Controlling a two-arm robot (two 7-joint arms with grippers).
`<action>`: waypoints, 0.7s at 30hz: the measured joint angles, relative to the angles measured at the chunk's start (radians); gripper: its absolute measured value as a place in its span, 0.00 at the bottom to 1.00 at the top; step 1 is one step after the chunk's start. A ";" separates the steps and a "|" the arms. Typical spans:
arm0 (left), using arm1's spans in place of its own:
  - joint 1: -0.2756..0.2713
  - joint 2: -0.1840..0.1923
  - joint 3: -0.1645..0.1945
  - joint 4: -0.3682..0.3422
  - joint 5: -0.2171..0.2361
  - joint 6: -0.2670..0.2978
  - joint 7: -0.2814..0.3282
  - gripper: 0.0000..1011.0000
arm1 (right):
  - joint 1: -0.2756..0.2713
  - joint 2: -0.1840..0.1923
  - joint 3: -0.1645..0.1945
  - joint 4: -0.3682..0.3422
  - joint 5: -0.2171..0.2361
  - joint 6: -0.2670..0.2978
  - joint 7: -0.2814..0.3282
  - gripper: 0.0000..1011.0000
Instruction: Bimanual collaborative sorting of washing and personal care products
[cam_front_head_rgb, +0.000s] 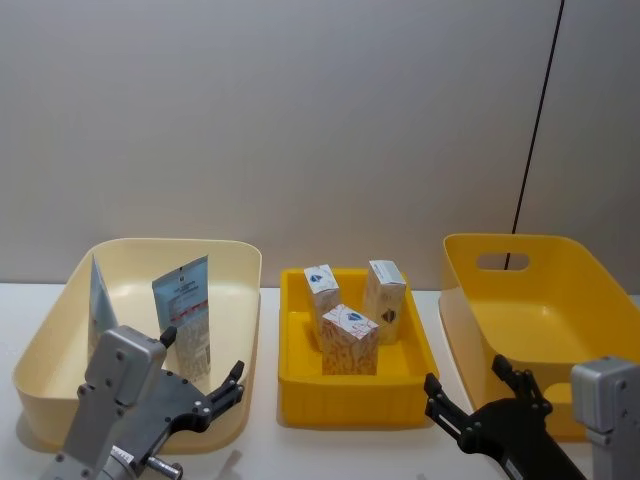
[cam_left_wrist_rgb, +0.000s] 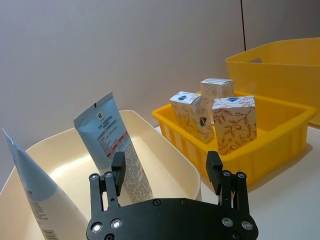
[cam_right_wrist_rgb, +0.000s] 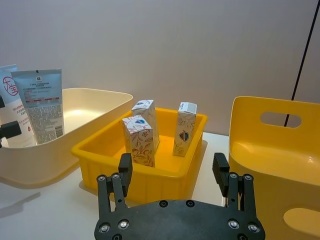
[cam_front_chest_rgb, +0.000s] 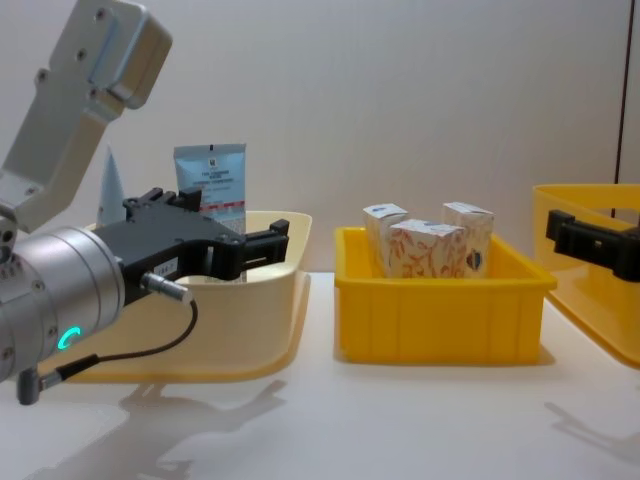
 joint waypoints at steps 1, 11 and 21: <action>0.000 0.000 0.000 0.000 0.000 0.000 0.000 0.99 | 0.000 0.000 0.000 0.000 0.000 0.000 0.000 0.99; 0.000 0.000 0.000 0.000 0.000 0.000 0.000 0.99 | 0.000 0.000 0.000 0.000 0.000 0.000 0.000 0.99; 0.000 0.000 0.000 0.000 0.000 0.000 0.000 0.99 | 0.000 0.000 0.000 0.000 0.000 0.000 0.000 0.99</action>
